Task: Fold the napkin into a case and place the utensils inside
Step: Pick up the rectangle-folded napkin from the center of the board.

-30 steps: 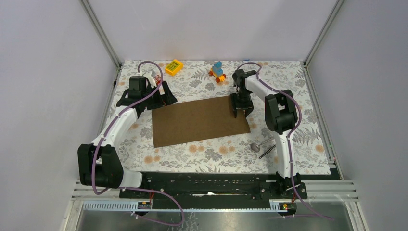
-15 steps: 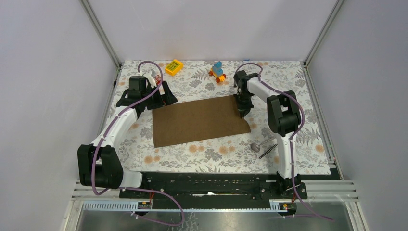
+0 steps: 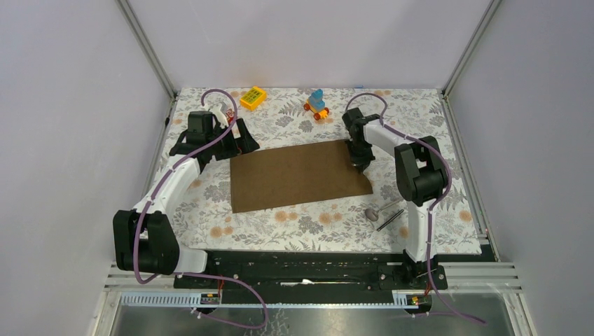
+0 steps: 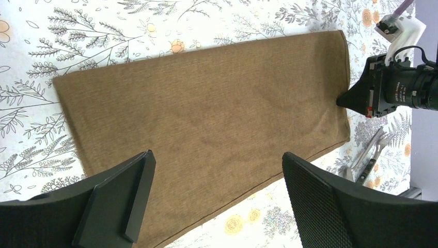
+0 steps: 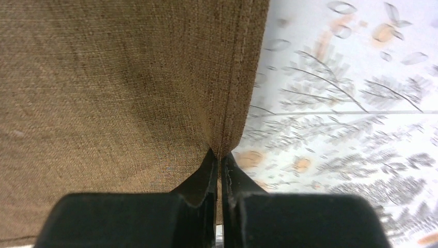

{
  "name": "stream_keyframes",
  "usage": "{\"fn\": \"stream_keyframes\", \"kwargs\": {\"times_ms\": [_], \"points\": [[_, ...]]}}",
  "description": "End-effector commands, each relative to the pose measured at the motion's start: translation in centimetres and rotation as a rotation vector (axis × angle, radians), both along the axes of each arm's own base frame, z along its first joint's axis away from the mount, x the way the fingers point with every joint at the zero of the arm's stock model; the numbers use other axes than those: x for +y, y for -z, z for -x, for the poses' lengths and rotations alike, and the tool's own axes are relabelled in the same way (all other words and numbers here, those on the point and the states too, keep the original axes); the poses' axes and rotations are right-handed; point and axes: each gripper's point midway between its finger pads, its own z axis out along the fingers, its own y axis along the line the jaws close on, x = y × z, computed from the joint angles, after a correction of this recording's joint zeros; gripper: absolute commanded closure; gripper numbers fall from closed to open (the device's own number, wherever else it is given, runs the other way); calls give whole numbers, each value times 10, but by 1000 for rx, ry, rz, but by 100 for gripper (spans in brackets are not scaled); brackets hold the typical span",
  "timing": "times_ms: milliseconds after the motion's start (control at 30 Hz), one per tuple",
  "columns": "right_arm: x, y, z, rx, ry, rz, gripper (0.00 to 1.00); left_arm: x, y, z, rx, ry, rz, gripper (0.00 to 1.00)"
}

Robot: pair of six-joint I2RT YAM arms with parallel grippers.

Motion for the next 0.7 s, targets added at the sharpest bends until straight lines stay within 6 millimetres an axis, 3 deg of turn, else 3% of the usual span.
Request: {"fn": "stream_keyframes", "kwargs": {"times_ms": [0, 200, 333, 533, 667], "points": [[-55, -16, -6, -92, 67, 197, 100, -9, -13, -2, -57, 34, 37, 1], [-109, -33, -12, -154, 99, 362, 100, -14, -12, -1, -51, 49, 49, 1], [-117, -45, -18, -199, 76, 390, 100, -15, -13, -1, -53, 51, 52, 1], [-94, -42, -13, -198, -10, 399, 100, -13, -13, -1, -58, 42, 43, 1], [-54, -50, -6, -210, -65, 374, 100, -12, -15, -1, -63, 38, 39, 1]]}}
